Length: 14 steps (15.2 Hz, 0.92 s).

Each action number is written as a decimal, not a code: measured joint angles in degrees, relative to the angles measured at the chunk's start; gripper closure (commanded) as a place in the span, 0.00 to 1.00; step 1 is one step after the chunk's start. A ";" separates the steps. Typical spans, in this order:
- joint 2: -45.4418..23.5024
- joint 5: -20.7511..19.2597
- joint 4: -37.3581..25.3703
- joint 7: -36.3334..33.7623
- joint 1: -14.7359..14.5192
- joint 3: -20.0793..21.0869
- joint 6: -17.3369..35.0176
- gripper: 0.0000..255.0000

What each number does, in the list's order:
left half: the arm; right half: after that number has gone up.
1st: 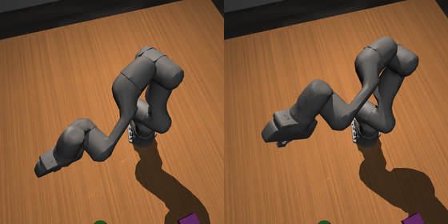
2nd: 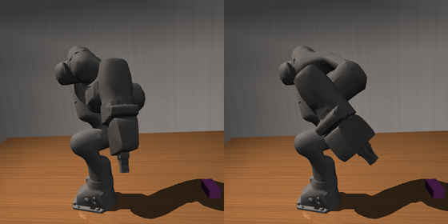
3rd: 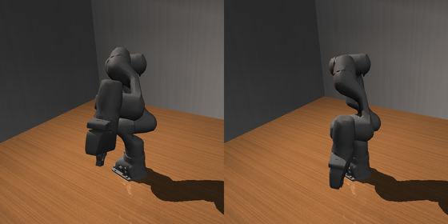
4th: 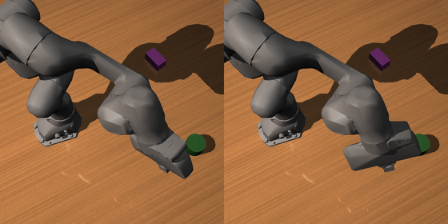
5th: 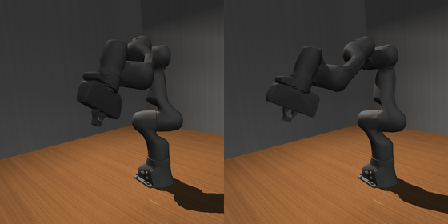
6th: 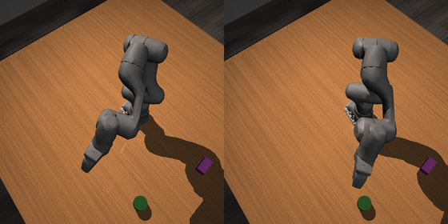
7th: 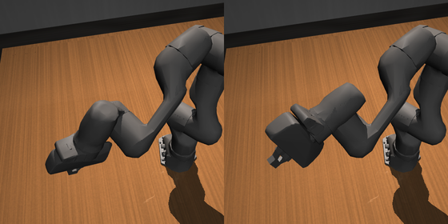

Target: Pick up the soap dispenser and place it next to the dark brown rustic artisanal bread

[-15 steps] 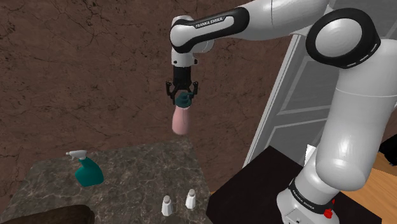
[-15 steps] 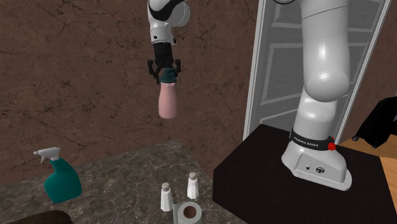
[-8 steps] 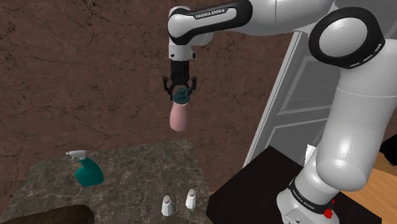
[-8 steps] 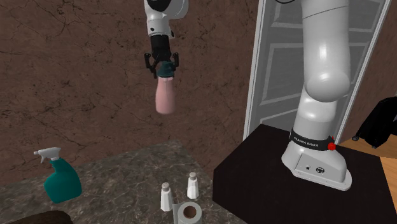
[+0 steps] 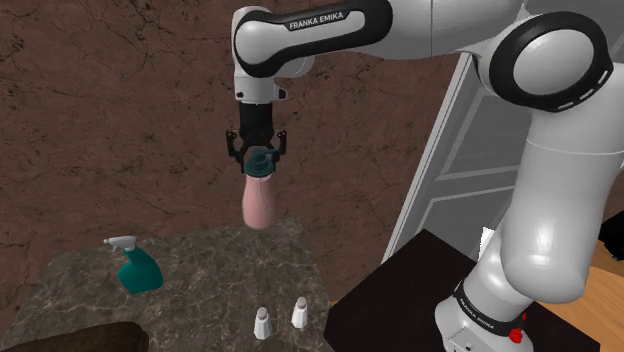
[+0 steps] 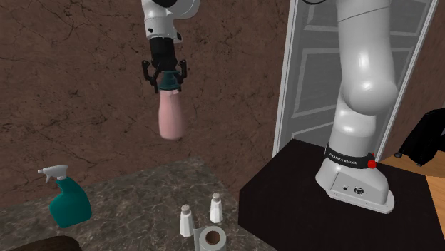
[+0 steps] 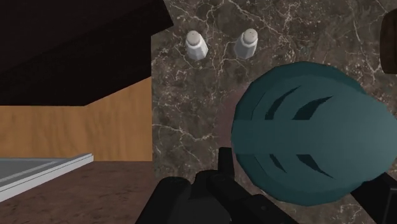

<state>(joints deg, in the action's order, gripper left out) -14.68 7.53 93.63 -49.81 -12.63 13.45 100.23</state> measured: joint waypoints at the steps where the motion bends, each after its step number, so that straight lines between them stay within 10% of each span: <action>1: -0.17 0.00 -0.07 -1.40 -0.92 0.55 0.35 1.00; 14: -9.64 -2.61 -12.51 -18.22 -12.95 5.62 -0.02 1.00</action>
<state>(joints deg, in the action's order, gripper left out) -24.31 4.92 81.11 -68.03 -25.58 19.07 100.21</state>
